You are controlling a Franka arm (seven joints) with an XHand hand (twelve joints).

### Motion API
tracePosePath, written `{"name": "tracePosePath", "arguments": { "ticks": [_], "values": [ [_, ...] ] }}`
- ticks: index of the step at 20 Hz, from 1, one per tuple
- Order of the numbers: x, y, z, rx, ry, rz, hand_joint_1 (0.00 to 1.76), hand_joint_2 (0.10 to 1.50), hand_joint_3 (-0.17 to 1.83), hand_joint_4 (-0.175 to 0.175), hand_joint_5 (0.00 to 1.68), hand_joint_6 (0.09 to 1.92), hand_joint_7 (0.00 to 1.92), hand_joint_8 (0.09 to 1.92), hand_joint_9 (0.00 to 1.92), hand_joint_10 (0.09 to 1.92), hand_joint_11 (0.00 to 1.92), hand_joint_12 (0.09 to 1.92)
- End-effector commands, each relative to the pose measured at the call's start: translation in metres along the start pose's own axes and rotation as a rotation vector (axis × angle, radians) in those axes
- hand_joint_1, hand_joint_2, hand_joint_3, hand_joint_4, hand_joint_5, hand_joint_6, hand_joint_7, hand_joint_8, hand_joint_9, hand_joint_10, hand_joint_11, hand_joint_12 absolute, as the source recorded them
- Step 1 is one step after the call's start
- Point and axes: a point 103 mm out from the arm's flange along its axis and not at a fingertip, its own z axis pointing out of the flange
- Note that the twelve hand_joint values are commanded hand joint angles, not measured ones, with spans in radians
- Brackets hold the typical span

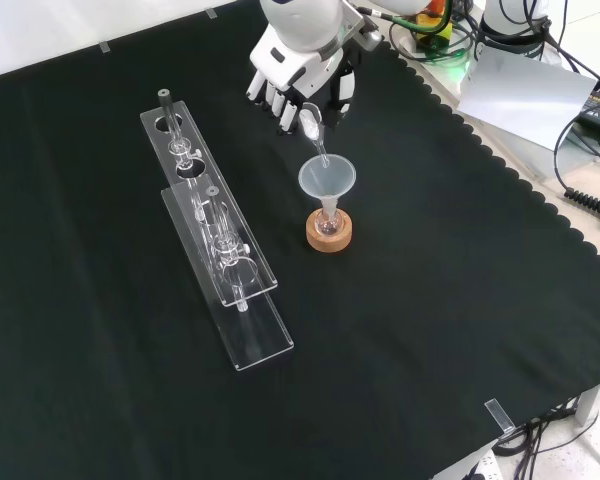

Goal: Pour all the NaCl from the weighing funnel into the round-bottom flask.

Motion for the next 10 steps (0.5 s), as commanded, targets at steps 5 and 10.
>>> {"name": "tracePosePath", "arguments": {
  "ticks": [5, 10],
  "values": [
    [0.0055, 0.0022, -0.0069, 0.012, -0.056, 0.000, 1.09, 0.63, 0.86, 0.175, 1.11, 1.04, 0.98, 0.72, 1.03, 0.54, 0.54, 1.27],
    [0.0088, 0.0042, -0.0098, 0.021, -0.076, -0.002, 1.09, 0.63, 0.86, 0.175, 1.11, 1.04, 0.98, 0.72, 1.03, 0.54, 0.53, 1.27]
  ]
}}
